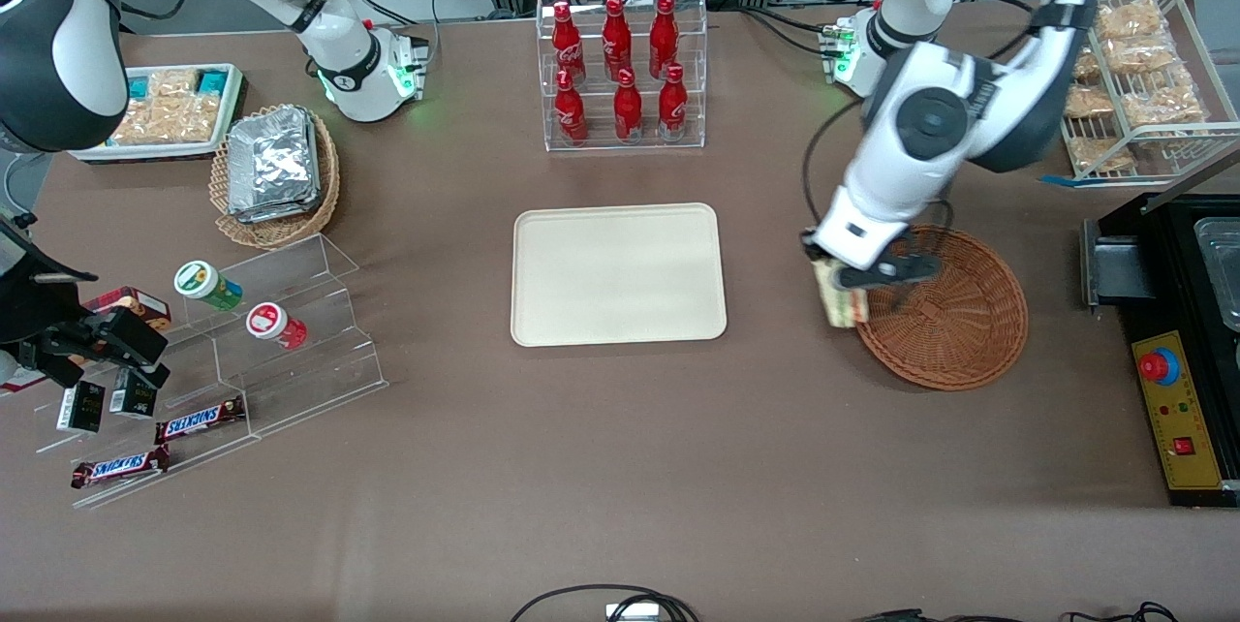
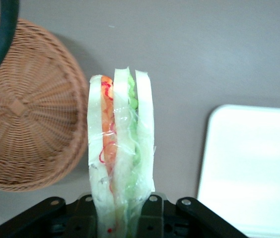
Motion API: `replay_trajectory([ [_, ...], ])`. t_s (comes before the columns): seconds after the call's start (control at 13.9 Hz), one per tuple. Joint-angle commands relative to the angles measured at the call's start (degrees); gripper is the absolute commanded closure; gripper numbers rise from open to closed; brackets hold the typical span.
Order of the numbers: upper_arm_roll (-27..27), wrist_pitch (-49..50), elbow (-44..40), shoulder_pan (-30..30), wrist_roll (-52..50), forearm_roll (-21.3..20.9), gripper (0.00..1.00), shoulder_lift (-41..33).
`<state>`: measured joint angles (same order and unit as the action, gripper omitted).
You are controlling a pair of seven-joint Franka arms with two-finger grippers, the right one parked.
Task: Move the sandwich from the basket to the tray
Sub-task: 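Lift the sandwich out of the basket and carry it toward the tray, then lower the sandwich onto the cream tray with the left gripper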
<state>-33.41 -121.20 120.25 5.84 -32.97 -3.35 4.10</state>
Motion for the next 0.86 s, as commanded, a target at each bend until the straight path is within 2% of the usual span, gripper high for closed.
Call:
replay_trajectory([
  [0.0, -1.66, 0.36, -2.3, -3.79, -1.04, -4.1, 1.0, 3.1],
  [0.36, -1.66, -4.65, -3.09, -11.28, -5.79, -6.48, 1.0, 9.6],
  [0.58, -1.66, -7.46, -3.18, -14.97, -7.37, -11.14, 1.0, 13.9],
  [0.79, -1.57, -9.48, -3.44, -18.22, -15.34, -17.54, 1.0, 18.82],
])
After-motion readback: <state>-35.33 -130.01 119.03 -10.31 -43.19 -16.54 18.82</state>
